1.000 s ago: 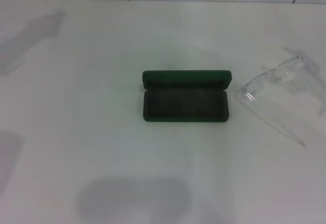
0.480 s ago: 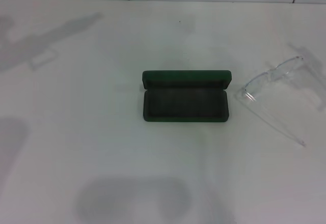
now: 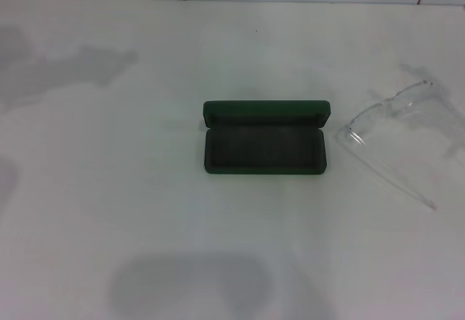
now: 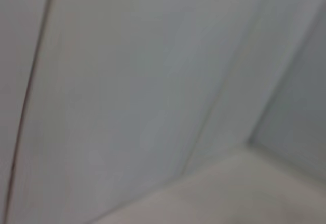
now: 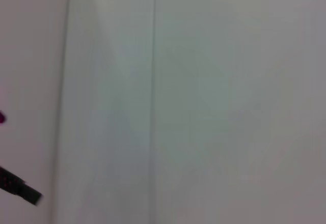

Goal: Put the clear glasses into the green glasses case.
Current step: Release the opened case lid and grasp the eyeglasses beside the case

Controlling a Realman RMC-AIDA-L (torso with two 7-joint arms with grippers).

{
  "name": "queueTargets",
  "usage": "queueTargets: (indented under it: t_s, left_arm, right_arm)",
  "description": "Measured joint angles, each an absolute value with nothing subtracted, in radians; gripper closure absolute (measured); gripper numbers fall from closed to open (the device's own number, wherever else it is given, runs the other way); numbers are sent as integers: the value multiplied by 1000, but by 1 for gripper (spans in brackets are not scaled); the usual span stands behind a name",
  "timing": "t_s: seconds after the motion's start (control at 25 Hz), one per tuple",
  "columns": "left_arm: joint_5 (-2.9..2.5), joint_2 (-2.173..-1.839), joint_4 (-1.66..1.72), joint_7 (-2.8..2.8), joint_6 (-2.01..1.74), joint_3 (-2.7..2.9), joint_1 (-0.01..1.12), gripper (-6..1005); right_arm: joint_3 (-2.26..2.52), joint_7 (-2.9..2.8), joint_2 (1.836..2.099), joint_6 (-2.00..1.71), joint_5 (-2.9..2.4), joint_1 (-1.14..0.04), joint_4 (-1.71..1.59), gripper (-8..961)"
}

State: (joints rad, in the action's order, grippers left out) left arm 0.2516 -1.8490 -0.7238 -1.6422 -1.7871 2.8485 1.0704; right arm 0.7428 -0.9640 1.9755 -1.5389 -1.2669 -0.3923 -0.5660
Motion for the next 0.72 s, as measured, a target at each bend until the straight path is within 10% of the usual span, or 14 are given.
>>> queueTargets:
  t_s: [0.32,0.72]
  left_arm:
    - [-79,-1842,-750,-1257,-1917,2849,1092,959]
    - [-160,-1915,-751,-1030,-1961,2847,1019,960]
  right_arm:
    - [852,-1333,1975,-1528,-1550,-394,-842,90]
    - [855,-1777,2010,-1624,-1933,-350,-1366,237]
